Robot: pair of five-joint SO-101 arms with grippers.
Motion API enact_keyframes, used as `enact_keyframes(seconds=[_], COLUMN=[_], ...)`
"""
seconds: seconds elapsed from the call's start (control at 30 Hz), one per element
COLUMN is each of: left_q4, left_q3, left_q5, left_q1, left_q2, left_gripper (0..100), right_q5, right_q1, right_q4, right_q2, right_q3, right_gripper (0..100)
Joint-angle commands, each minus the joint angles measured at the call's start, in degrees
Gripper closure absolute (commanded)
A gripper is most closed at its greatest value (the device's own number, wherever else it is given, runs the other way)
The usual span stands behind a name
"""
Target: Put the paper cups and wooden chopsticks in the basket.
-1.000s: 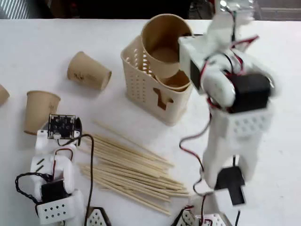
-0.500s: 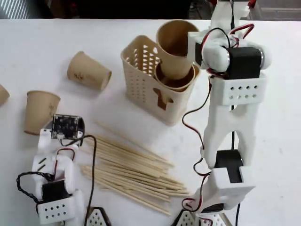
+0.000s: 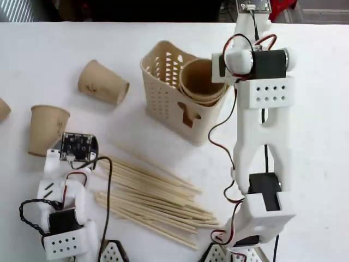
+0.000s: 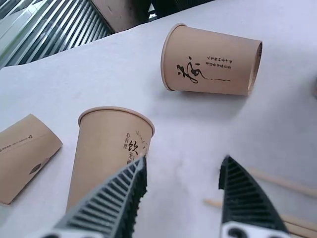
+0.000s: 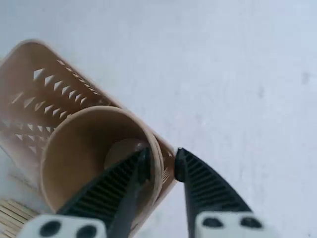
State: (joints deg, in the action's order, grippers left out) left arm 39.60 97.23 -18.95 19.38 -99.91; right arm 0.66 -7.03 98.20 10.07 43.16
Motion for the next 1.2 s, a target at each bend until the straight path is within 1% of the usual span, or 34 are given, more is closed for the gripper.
enact_keyframes(seconds=[0.0,0.13,0.2,0.33,0.5,0.57,0.63,0.73,0.8,0.83,0.87,0.97,1.1,1.17], left_q4=[0.3,0.4,0.9,1.0,1.0,1.0,1.0,1.0,1.0,1.0,1.0,1.0,1.0,1.0], left_q3=[0.0,0.0,0.0,0.0,0.0,0.0,0.0,0.0,0.0,0.0,0.0,0.0,0.0,0.0], left_q5=[-0.7,-0.8,-0.9,-1.0,-1.0,-1.0,-1.0,-1.0,-1.0,-1.0,-1.0,-1.0,-1.0,-1.0], left_q1=[-0.7,-0.7,-0.7,-0.7,-0.7,-0.7,-0.7,-0.7,-0.7,-0.7,-0.7,-0.7,-0.7,-0.7], left_q2=[-0.5,-0.5,-0.5,-0.5,-0.5,-0.5,-0.5,-0.5,-0.5,-0.5,-0.5,-0.5,-0.5,-0.5], left_gripper=[76,76,76,76,76,76,76,76,76,76,76,76,76,76], right_q5=[-0.3,-0.5,-3.2,-4.8,-3.2,-3.0,-3.7,-10.1,-11.3,-11.7,-12.8,-20.7,-23.6,-23.9], right_q1=[0.3,-1.5,-2.9,-4.9,-3.8,-3.2,-2.4,-1.9,-1.4,-1.1,-0.9,-0.8,-0.1,0.7], right_q4=[-0.5,-2.7,-3.1,-3.1,-3.3,-3.7,-6.0,-10.1,-11.6,-12.1,-12.3,-8.7,0.2,0.6], right_q2=[-0.4,-0.4,-0.6,-0.4,0.3,2.0,4.6,8.1,9.5,9.9,10.3,12.8,19.1,21.5], right_q3=[-2.6,-10.4,-13.0,-13.8,-15.6,-17.9,-20.3,-21.9,-21.4,-20.2,-18.4,-9.8,4.9,10.2], right_gripper=[79.4,74.8,74.1,73.3,73.5,77.2,83.6,91.6,96.1,98.2,98.2,98.1,98.1,98.1])
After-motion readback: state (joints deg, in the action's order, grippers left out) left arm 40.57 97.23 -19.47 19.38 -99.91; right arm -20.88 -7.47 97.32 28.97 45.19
